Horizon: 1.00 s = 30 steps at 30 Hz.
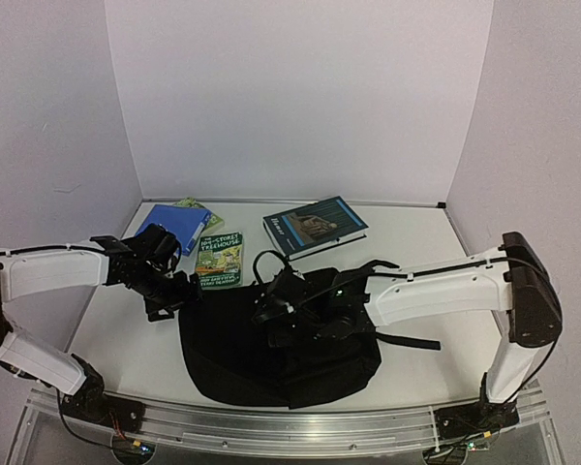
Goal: Pack the student bag
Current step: Zip the student bag at the center of the board, then adjust the student bag at the center of the board.
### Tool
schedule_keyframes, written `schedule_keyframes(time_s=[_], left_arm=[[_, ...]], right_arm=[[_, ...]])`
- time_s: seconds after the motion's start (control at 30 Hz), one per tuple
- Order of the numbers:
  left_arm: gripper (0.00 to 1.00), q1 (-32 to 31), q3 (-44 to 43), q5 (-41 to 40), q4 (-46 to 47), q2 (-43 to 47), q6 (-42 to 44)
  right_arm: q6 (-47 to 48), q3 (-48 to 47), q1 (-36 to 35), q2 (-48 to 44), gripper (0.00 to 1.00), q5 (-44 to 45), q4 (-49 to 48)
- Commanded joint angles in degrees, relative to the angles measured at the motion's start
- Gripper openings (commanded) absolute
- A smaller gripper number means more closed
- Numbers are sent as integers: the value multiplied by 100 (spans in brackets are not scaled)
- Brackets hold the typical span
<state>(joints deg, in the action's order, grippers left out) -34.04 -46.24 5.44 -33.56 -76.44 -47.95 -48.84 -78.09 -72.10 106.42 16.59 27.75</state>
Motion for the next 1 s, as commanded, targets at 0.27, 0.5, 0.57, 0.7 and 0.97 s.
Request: schedule_keyframes(time_s=[0.27, 0.5, 0.57, 0.7, 0.97], left_arm=[[23, 28, 468, 1055, 1298, -487, -208], [3, 3, -639, 1284, 2107, -1610, 332], [3, 1, -1068, 1223, 2250, -1930, 554], [10, 3, -1809, 1047, 2199, -2430, 879], [62, -35, -1835, 879, 1878, -2217, 1029]], right_arm=[[-7, 176, 650, 213, 3, 532, 309], [-189, 772, 1096, -331, 0, 660, 292], [-258, 892, 1135, -462, 0, 656, 285], [-331, 1059, 1135, -781, 3, 570, 258], [-271, 1091, 1144, -1437, 39, 631, 245]])
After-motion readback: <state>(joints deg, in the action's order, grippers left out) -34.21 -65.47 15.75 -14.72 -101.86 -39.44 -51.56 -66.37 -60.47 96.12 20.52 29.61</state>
